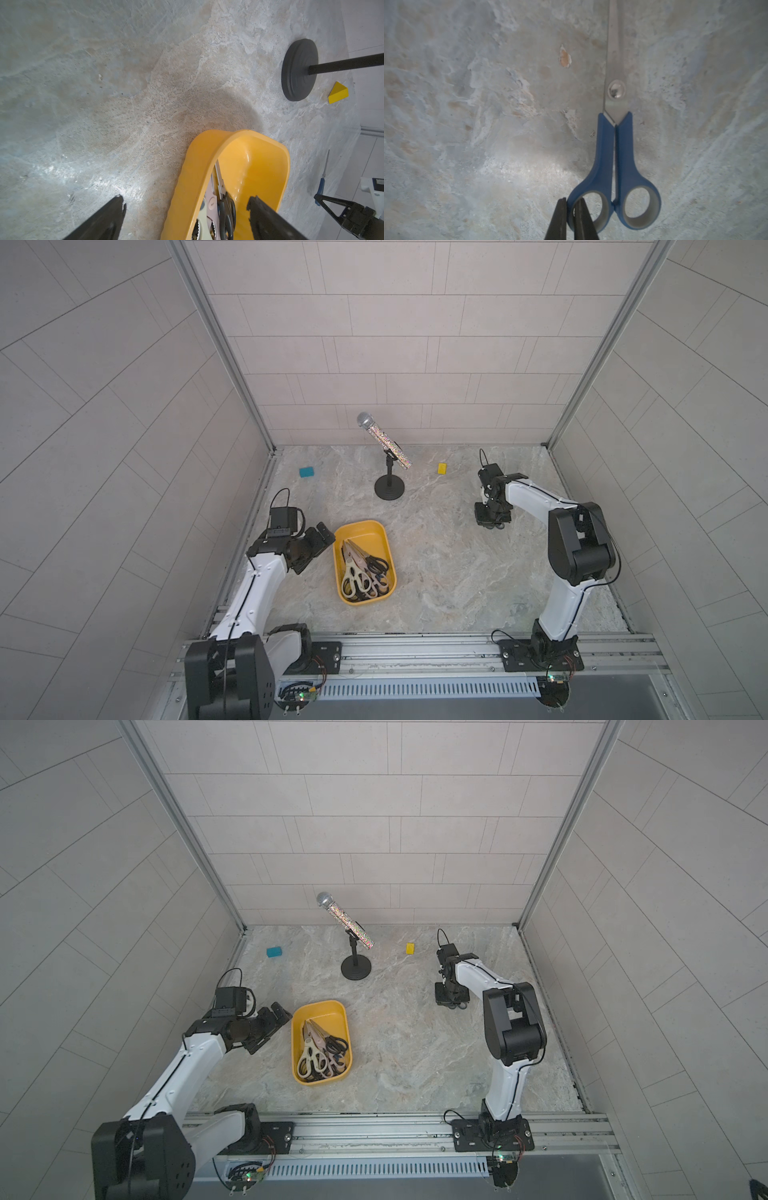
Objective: Take the scissors out of the storage box
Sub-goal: Place the scissors at the center of the board, then pick up the scissors from the storage box.
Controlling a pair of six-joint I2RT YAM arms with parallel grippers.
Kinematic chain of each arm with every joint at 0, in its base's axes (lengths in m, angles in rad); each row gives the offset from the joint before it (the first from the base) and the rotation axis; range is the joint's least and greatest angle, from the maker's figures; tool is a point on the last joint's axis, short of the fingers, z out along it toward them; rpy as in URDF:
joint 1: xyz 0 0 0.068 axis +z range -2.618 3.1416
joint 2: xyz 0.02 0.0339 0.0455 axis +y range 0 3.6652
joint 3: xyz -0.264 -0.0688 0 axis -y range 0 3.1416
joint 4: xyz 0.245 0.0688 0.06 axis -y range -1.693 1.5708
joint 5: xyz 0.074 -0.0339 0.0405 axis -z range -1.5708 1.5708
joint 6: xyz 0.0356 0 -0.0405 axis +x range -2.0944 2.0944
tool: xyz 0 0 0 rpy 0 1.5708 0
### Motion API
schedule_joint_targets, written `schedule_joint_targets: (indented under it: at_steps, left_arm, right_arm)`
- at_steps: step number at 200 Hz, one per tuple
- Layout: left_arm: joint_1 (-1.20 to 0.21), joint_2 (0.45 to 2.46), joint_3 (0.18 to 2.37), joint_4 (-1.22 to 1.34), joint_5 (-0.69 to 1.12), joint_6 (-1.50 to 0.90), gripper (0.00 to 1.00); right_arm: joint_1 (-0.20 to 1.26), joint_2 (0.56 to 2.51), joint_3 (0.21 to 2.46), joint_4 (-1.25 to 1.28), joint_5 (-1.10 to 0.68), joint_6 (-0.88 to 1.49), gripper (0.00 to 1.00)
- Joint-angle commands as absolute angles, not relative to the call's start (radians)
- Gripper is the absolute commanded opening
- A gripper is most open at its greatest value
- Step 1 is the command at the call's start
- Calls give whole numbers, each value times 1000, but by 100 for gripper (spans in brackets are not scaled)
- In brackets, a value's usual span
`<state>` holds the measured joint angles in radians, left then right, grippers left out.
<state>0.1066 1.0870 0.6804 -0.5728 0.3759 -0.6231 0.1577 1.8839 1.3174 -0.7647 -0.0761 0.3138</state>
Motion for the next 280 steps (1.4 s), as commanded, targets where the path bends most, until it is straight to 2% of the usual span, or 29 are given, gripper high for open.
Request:
schedule_joint_targets:
  at_steps: [1, 43, 89, 150, 179, 220, 280]
  left_arm:
    - [101, 1081, 696, -612, 331, -597, 100]
    - [98, 1077, 698, -613, 328, -603, 100]
    - [98, 1078, 698, -612, 328, -608, 100]
    - [98, 1084, 694, -594, 327, -639, 100]
    - [101, 1088, 674, -560, 330, -687, 100]
    - [111, 1093, 633, -503, 341, -751, 100]
    - [215, 1122, 570, -429, 425, -788, 100]
  right_arm:
    - [153, 1905, 1299, -736, -84, 307, 1]
    - [150, 1916, 1270, -706, -93, 313, 4]
    - [150, 1888, 1272, -714, -94, 311, 21]
    - [187, 1720, 1310, -799, -89, 325, 24]
    - [291, 1634, 1308, -821, -123, 352, 24]
    - [524, 1589, 1337, -822, -178, 397, 24]
    - [834, 1672, 1459, -754, -275, 447, 23]
